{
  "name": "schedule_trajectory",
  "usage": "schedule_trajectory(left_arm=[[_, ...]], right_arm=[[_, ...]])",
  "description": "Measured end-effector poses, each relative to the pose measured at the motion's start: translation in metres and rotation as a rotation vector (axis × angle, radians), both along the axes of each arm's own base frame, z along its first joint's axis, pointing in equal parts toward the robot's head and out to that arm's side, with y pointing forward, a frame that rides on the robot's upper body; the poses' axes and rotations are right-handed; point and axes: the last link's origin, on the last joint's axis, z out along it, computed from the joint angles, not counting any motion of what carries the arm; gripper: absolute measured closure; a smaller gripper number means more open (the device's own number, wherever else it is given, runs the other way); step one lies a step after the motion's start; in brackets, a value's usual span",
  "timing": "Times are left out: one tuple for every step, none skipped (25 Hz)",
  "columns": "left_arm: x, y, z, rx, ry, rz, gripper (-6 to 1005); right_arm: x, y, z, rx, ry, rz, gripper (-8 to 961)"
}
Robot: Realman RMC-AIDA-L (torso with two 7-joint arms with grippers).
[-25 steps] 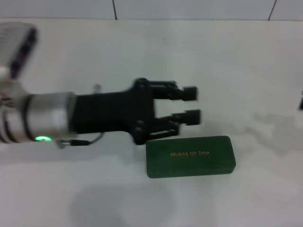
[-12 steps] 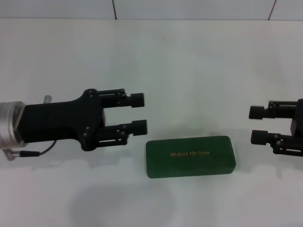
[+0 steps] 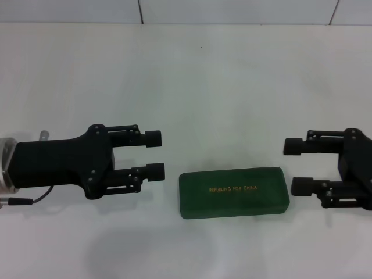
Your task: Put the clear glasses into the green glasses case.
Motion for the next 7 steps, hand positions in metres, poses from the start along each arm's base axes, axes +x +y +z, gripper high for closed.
schedule_trajectory(left_arm=[[0.0, -0.0003, -0.0005, -0.008, 0.0, 0.006, 362], [0.0, -0.0006, -0.0008, -0.016, 0.0, 0.013, 361], [0.0001, -0.0006, -0.0008, -0.027, -0.001, 0.023, 361], [0.0, -0.0009, -0.0009, -0.038, -0.001, 0.033, 361], [0.0, -0.0011, -0.0011, -0.05, 0.0, 0.043, 361], [0.0002, -0.0016, -0.0009, -0.059, -0.002, 0.046, 361], [0.0004, -0.002, -0.0008, -0.065, -0.004, 0.048, 361]], right_arm=[[-0.001, -0.0003, -0.0033, -0.009, 0.008, -0.002, 296], [-0.001, -0.0003, -0.0033, -0.009, 0.008, -0.002, 296], [-0.001, -0.0002, -0.005, -0.012, 0.011, -0.006, 296], [-0.0006, -0.0001, -0.0063, -0.015, 0.01, -0.01, 296], [-0.0003, 0.0, -0.0069, -0.016, 0.009, -0.013, 296], [0.0002, 0.0002, -0.0076, -0.016, 0.006, -0.016, 296], [0.0008, -0.0001, -0.0083, -0.019, 0.003, -0.018, 296]])
